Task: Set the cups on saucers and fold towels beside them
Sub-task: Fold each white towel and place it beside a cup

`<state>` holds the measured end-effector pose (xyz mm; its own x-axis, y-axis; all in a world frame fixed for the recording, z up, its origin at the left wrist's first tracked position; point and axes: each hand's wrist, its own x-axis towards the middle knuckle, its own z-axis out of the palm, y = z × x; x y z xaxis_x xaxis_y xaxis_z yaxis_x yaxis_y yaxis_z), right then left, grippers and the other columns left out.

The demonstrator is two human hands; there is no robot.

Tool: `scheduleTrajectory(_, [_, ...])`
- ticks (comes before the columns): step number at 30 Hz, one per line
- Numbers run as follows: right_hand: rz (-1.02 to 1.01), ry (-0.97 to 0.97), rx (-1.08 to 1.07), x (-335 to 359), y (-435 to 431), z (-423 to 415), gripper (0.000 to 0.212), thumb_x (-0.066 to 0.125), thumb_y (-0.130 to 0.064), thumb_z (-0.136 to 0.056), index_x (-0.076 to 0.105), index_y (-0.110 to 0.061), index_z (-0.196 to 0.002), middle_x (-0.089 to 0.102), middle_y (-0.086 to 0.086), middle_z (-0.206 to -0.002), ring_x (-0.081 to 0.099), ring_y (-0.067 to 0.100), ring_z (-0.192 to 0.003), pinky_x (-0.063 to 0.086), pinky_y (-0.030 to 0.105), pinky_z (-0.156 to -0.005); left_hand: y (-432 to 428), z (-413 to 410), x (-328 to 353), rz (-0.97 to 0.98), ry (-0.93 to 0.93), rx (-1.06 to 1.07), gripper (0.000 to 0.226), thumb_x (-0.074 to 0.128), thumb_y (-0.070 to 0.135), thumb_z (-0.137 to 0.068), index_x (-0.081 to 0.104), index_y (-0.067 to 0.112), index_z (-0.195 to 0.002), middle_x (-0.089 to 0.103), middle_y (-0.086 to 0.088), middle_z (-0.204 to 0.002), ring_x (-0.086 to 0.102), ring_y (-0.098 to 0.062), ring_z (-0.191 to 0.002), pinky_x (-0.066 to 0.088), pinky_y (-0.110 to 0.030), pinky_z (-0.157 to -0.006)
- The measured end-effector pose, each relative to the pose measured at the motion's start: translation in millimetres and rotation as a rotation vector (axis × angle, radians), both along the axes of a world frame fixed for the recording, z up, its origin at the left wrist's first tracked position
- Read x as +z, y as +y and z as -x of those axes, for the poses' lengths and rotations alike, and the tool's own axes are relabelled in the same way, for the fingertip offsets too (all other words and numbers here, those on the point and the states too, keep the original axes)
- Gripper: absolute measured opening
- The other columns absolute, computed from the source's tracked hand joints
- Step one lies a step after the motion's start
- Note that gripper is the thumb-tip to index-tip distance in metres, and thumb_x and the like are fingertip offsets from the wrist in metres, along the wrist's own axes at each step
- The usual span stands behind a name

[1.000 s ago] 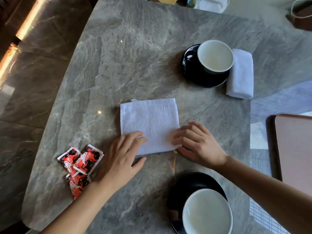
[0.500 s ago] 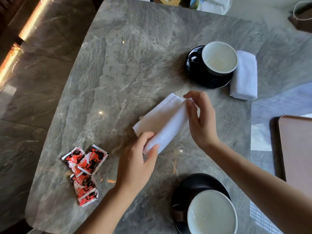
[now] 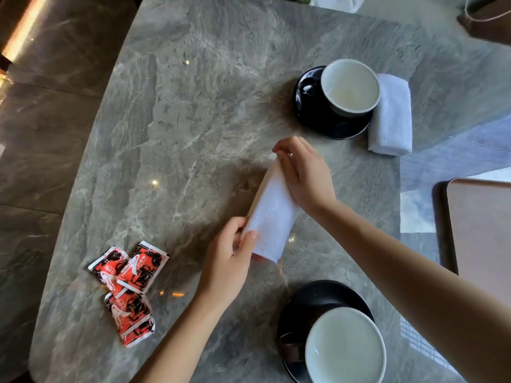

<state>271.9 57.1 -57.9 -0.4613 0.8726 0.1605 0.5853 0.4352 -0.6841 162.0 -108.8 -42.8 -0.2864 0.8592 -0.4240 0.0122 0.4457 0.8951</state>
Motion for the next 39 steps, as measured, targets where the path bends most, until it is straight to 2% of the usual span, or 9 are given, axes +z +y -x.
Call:
scheduleTrajectory(3, [-0.008,-0.061,-0.032,-3.2,-1.6,2.1,0.015,0.043,-0.026,-0.096,0.056,-0.020,-0.101,0.060,-0.007,-0.102,0.057,0.013,-0.081,0.051,0.040,-0.066,0.6,13.8,-3.9,0.026,0.072,-0.050,0.007,0.051,0.025,-0.091,0.057,0.027,-0.093,0.068,0.000,-0.074,0.062,-0.014,-0.059,0.050,-0.034,-0.057])
scheduleTrajectory(6, [0.003,-0.084,-0.050,-6.5,-2.8,2.8,0.014,0.043,-0.026,-0.096,0.055,-0.020,-0.100,0.060,-0.007,-0.102,0.056,0.014,-0.080,0.051,0.039,-0.065,1.8,25.9,-5.6,0.029,0.354,-0.150,0.010,0.050,0.037,-0.087,0.052,0.031,-0.093,0.066,0.004,-0.071,0.061,-0.018,-0.062,0.053,-0.045,-0.061])
scheduleTrajectory(11, [0.024,-0.131,-0.048,-10.1,-1.2,1.0,0.015,0.045,-0.022,-0.096,0.057,-0.018,-0.102,0.058,-0.004,-0.104,0.056,0.015,-0.082,0.045,0.032,-0.062,7.9,30.1,0.4,0.043,0.701,-0.236,0.009,0.060,0.030,-0.085,0.051,0.028,-0.086,0.054,0.008,-0.062,0.054,-0.017,-0.060,0.044,-0.036,-0.053])
scheduleTrajectory(15, [0.025,-0.165,-0.022,-8.3,1.6,2.3,0.015,0.045,-0.023,-0.095,0.057,-0.019,-0.101,0.057,-0.004,-0.102,0.056,0.016,-0.085,0.049,0.036,-0.063,11.2,17.4,13.4,-0.150,0.931,-0.223,0.031,0.060,0.025,-0.079,0.054,0.019,-0.108,0.056,0.001,-0.112,0.051,-0.022,-0.104,0.040,-0.037,-0.084])
scheduleTrajectory(20, [0.039,-0.189,-0.010,-3.6,3.0,1.7,0.017,0.045,-0.025,-0.095,0.058,-0.017,-0.101,0.059,0.000,-0.102,0.059,0.021,-0.089,0.050,0.040,-0.068,3.8,-25.0,7.6,-0.207,1.061,-0.596,0.067,0.053,0.040,-0.086,0.035,0.009,-0.143,0.030,-0.009,-0.153,0.024,-0.026,-0.143,0.018,-0.048,-0.116])
scheduleTrajectory(25, [0.045,-0.291,0.016,5.7,3.9,5.1,0.019,0.045,-0.031,-0.097,0.059,-0.021,-0.105,0.061,-0.004,-0.107,0.056,0.018,-0.099,0.047,0.037,-0.074,-2.9,-37.4,-4.0,-0.047,1.134,-0.671,0.077,0.036,0.053,-0.087,0.020,0.008,-0.148,0.017,-0.010,-0.157,0.015,-0.027,-0.144,0.015,-0.048,-0.112])
scheduleTrajectory(30, [-0.201,-0.381,0.105,19.8,-8.3,10.1,0.030,0.045,-0.037,-0.094,0.057,-0.023,-0.118,0.058,-0.003,-0.121,0.048,0.022,-0.118,0.035,0.037,-0.096,-2.6,-44.5,-8.6,0.017,1.118,-0.676,0.080,0.035,0.055,-0.085,0.021,0.007,-0.147,0.019,-0.011,-0.156,0.016,-0.027,-0.144,0.013,-0.052,-0.114])
scheduleTrajectory(35, [0.006,-0.557,0.266,5.3,-20.9,15.6,0.054,0.027,-0.050,-0.099,0.030,-0.025,-0.146,0.018,-0.003,-0.159,0.005,0.018,-0.148,-0.003,0.047,-0.118,-3.2,-48.0,-11.9,0.036,1.119,-0.678,0.086,0.042,0.056,-0.082,0.015,0.007,-0.147,0.024,-0.014,-0.154,0.016,-0.027,-0.144,0.013,-0.053,-0.114])
scheduleTrajectory(39, [0.016,-0.590,0.233,-6.8,-10.0,22.2,0.059,0.022,-0.053,-0.098,0.021,-0.026,-0.150,0.010,-0.003,-0.161,0.000,0.018,-0.148,-0.002,0.050,-0.118,-2.9,-48.8,-15.3,0.017,1.124,-0.677,0.092,0.049,0.057,-0.078,0.017,0.007,-0.148,0.024,-0.014,-0.154,0.016,-0.026,-0.144,0.014,-0.054,-0.116])
